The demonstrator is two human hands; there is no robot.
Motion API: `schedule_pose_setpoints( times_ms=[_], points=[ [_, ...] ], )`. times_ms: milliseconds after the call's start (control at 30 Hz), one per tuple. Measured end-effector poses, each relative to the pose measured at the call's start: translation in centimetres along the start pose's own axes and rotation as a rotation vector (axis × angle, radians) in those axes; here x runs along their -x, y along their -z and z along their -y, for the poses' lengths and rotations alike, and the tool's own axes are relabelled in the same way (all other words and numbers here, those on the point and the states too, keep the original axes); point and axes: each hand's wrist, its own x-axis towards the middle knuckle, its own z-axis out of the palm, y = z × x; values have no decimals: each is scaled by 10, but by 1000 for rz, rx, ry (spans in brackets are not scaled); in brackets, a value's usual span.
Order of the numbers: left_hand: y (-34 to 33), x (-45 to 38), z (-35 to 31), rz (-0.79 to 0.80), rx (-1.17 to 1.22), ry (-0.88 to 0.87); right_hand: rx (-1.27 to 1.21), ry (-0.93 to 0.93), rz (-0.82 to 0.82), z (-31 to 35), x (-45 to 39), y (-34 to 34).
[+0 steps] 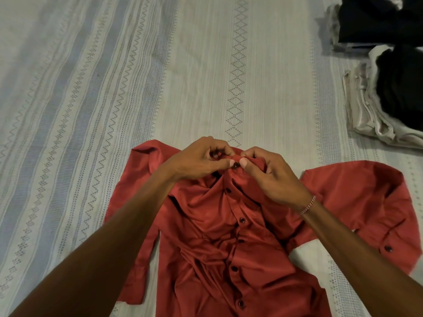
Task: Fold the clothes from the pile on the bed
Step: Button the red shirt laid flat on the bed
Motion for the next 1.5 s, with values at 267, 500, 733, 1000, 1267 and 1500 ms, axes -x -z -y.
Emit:
schedule_pose_setpoints(
  times_ms=[267,500,733,1000,1267,1500],
  points=[
    [1,0,0,14,-30,-60,125,-34,148,-6,-7,9],
    [1,1,-2,35,-98,-66,399,78,97,-11,-13,16],
    [-7,16,-6,-270,60,114,620,225,-134,-9,12,10],
    [-37,10,12,-824,-28,655,311,-404,-440,-4,31,-11],
    [-29,11,5,-641,710,724,-428,-769,-504,-3,23,-15],
    [-14,17,-16,-595,1460,765,-1259,-878,-576,19,10,1]
  ],
)
